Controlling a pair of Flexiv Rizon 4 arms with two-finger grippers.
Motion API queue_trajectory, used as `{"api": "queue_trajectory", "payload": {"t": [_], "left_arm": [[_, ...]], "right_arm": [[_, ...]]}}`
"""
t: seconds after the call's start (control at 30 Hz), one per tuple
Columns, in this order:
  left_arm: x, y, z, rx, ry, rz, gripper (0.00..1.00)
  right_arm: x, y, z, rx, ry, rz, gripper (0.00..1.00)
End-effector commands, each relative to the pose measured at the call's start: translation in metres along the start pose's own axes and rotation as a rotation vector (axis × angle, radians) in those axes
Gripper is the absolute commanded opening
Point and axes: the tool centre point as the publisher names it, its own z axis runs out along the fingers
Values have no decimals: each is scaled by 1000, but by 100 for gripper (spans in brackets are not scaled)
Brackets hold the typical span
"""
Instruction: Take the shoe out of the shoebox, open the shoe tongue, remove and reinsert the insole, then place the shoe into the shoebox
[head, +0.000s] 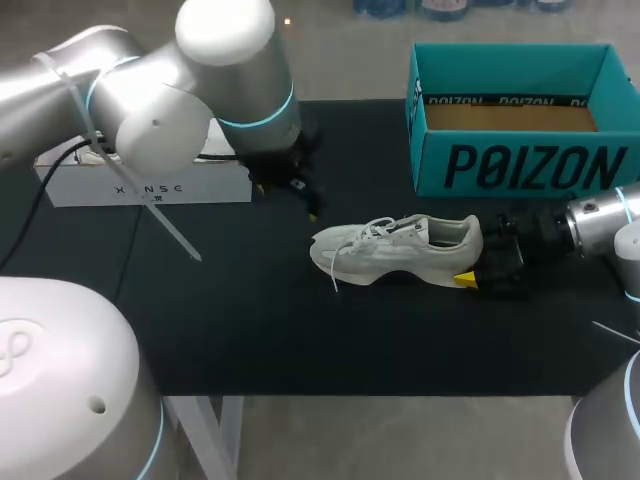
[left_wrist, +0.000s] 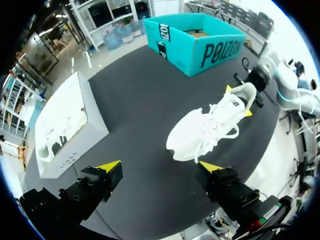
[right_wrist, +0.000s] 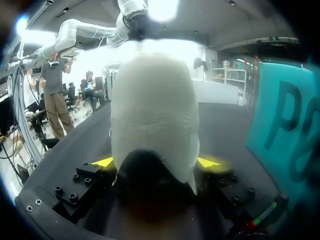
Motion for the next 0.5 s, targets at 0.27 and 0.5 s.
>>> {"api": "queue_trajectory", "payload": {"t": [0.27,0.5], "left_arm": [[77,-23,15,29,42,-314,100],[118,-59,31,-83,67,-252,100]], "right_arm": [[1,-7,8,1,1,1,0],[1,-7,8,1,1,1,0]]}}
